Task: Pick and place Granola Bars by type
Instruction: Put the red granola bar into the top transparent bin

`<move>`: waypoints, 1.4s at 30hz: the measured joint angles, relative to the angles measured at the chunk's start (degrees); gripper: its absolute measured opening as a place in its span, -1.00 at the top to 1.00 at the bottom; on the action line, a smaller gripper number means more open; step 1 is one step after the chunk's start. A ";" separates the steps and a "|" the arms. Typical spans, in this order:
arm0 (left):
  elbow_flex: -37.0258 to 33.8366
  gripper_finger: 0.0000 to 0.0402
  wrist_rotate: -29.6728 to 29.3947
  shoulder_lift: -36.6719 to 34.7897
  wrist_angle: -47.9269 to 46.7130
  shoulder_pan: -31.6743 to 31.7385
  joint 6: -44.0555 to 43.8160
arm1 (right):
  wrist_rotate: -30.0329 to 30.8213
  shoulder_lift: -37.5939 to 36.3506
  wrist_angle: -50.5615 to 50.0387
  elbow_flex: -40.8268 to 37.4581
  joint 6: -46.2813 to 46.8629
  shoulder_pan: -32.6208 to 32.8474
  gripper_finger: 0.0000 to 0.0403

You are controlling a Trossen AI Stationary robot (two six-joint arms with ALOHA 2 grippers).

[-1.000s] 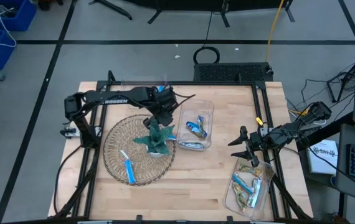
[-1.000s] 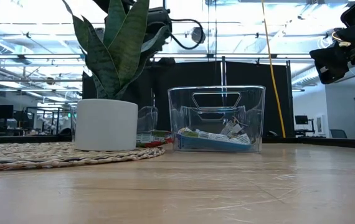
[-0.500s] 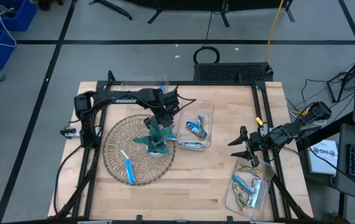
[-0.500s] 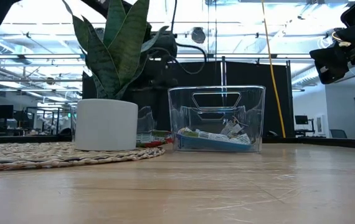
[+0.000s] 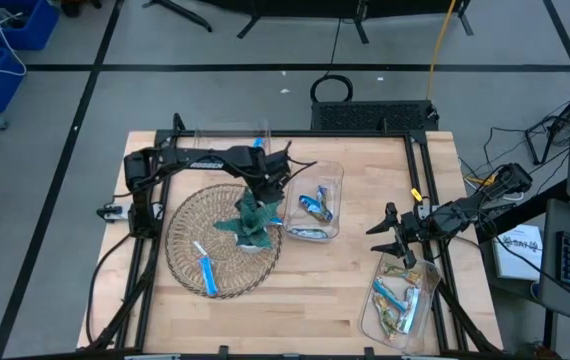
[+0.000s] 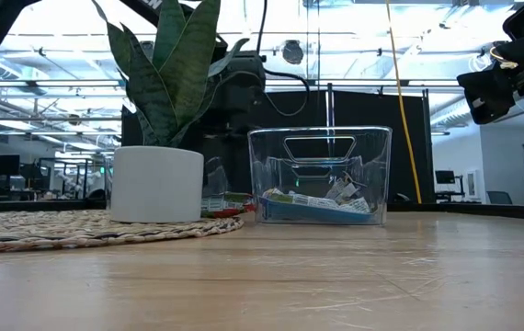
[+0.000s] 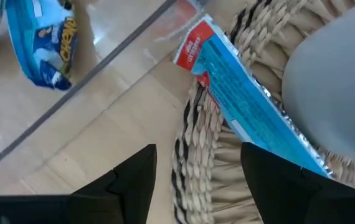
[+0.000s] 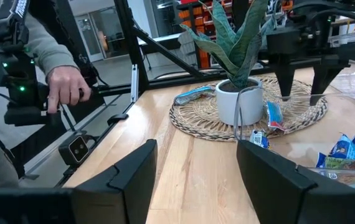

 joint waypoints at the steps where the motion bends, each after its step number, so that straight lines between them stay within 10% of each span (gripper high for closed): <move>1: 0.00 -0.18 -0.01 0.09 0.02 -0.21 -0.89 | -0.02 0.00 0.00 -0.01 -0.02 0.00 -0.07; 16: 0.00 -0.18 1.36 0.14 0.07 -1.29 -6.96 | -0.01 0.00 0.00 0.01 -0.02 -0.02 -0.07; 42: 0.02 -0.18 -3.24 0.14 -4.45 -3.98 24.13 | 0.01 0.00 0.00 0.01 -0.02 -0.02 -0.07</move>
